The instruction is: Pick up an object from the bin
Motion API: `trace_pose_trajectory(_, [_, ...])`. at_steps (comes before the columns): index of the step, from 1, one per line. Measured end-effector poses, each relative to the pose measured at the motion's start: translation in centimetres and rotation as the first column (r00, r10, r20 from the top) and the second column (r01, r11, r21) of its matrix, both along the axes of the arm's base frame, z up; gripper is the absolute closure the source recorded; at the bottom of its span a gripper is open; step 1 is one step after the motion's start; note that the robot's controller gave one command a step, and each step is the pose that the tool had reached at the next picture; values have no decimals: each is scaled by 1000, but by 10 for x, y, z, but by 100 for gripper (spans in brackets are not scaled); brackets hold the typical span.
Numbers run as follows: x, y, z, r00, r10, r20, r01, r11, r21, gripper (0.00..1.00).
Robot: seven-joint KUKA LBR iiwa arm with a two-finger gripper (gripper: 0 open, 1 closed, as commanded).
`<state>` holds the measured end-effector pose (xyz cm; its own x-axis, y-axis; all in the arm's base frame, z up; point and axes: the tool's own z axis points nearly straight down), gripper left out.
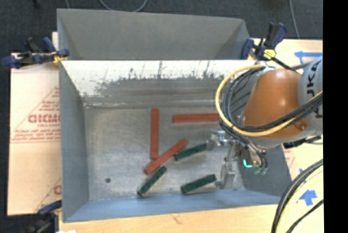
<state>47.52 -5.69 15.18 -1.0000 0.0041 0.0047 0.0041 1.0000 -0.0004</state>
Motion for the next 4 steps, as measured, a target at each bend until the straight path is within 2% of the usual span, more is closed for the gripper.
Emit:
trace_pose_trajectory(1, [13, -7, -82, 998, 55, 18, -55, 998, -2, 0])
trace_pose_trajectory(2, [12, -7, -81, 998, 59, 12, -59, 998, -2, 100])
trace_pose_trajectory(3, [3, -17, -9, 1000, 24, 13, -24, 1000, -2, 100])
trace_pose_trajectory(4, [25, -15, -5, 1000, 26, 11, -26, 1000, -1, 100])
